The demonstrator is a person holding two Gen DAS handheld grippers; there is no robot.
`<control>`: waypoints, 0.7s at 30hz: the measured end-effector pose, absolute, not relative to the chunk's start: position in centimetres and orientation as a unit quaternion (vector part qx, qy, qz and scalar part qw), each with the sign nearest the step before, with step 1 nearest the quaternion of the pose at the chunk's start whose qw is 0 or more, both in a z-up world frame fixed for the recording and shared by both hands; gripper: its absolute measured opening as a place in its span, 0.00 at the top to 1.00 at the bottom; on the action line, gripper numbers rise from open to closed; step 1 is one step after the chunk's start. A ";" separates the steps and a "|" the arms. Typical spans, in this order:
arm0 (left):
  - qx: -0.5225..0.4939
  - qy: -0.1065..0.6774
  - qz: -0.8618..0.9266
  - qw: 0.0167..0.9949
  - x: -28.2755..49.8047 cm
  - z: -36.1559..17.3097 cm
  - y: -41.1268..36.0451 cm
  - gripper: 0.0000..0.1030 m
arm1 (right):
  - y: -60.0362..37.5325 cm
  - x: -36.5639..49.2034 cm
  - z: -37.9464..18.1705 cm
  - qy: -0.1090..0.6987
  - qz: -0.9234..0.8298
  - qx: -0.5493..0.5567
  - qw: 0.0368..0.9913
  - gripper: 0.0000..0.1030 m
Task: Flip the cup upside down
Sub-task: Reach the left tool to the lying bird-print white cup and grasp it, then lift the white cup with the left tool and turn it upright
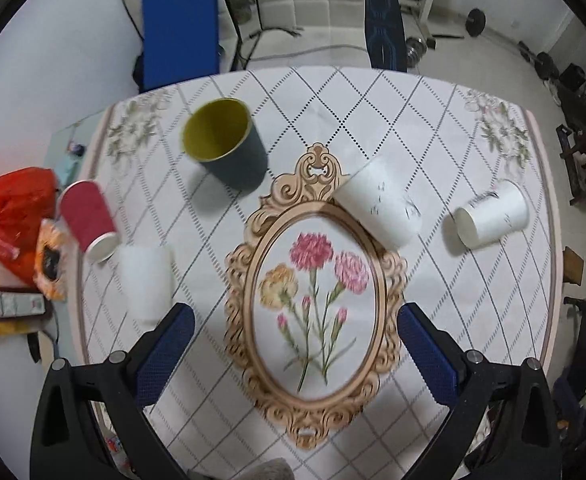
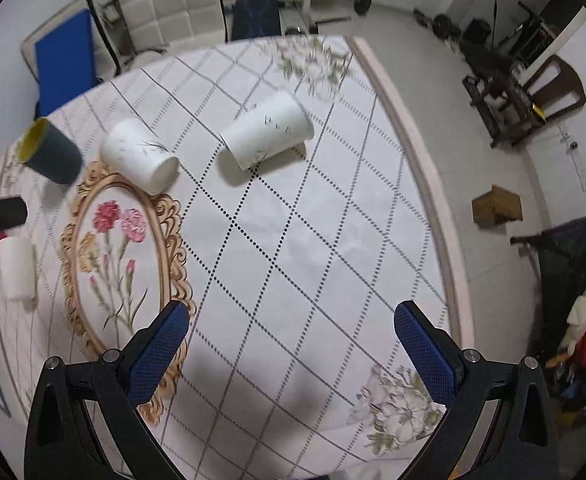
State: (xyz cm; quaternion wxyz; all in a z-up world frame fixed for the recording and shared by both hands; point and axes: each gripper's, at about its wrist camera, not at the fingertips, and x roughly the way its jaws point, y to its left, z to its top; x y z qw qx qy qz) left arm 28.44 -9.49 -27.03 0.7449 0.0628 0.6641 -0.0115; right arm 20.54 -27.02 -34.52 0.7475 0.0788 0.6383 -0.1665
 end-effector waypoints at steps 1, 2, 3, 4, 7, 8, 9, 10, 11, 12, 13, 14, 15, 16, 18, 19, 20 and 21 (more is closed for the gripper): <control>0.060 0.671 -0.013 0.739 29.4 -27.9 -9.8 0.00 | -27.1 21.1 -35.3 0.642 -0.170 0.075 0.744 0.00; 0.055 0.679 -0.014 0.732 30.3 -28.7 -10.0 0.00 | -27.1 21.8 -36.1 0.646 -0.172 0.073 0.740 0.00; 0.048 0.686 -0.015 0.726 31.1 -29.5 -10.2 0.00 | -27.2 22.5 -37.2 0.652 -0.175 0.073 0.734 0.00; 0.040 0.695 -0.016 0.718 32.2 -30.3 -10.3 0.00 | -27.3 23.1 -37.9 0.656 -0.177 0.072 0.730 0.00; 0.004 0.722 -0.029 0.691 34.4 -32.6 -10.7 0.00 | -27.4 24.3 -39.9 0.670 -0.181 0.067 0.717 0.00; -0.004 0.728 -0.030 0.685 34.9 -33.2 -10.9 0.00 | -27.5 24.8 -40.7 0.675 -0.183 0.062 0.712 0.00; -0.013 0.734 -0.031 0.678 35.4 -33.9 -11.2 0.00 | -27.6 25.2 -41.2 0.678 -0.183 0.060 0.710 0.00; -0.023 0.741 -0.033 0.670 35.9 -34.5 -11.4 0.00 | -27.6 25.5 -41.8 0.683 -0.184 0.056 0.705 0.00; -0.034 0.748 -0.033 0.662 36.4 -35.2 -11.5 0.00 | -27.7 25.8 -42.3 0.686 -0.184 0.053 0.701 0.00; -0.048 0.754 -0.035 0.654 36.8 -35.8 -11.6 0.00 | -27.8 26.1 -42.9 0.691 -0.185 0.048 0.697 0.00; -0.062 0.760 -0.035 0.646 37.2 -36.4 -11.6 0.00 | -27.8 26.3 -43.2 0.694 -0.185 0.044 0.694 0.00; -0.077 0.766 -0.034 0.638 37.5 -36.9 -11.6 0.00 | -27.8 26.5 -43.5 0.696 -0.186 0.041 0.692 0.00; -0.095 0.770 -0.035 0.629 37.8 -37.4 -11.5 0.00 | -27.8 26.7 -43.8 0.698 -0.186 0.036 0.690 0.00; -0.112 0.774 -0.035 0.622 38.1 -37.9 -11.4 0.00 | -27.8 26.8 -44.0 0.700 -0.185 0.035 0.689 0.00; -0.141 0.779 -0.031 0.610 38.8 -38.7 -11.2 0.00 | -27.9 26.9 -44.3 0.702 -0.186 0.031 0.686 0.00; -0.153 0.780 -0.030 0.605 39.1 -39.0 -11.1 0.00 | -27.9 26.9 -44.3 0.704 -0.186 0.030 0.685 0.00; -0.165 0.781 -0.028 0.602 39.2 -39.3 -11.0 0.00 | -28.0 27.0 -44.4 0.704 -0.187 0.029 0.684 0.00; -0.170 0.782 -0.025 0.600 39.4 -39.4 -11.0 0.01 | -28.1 27.2 -44.6 0.704 -0.187 0.029 0.684 0.00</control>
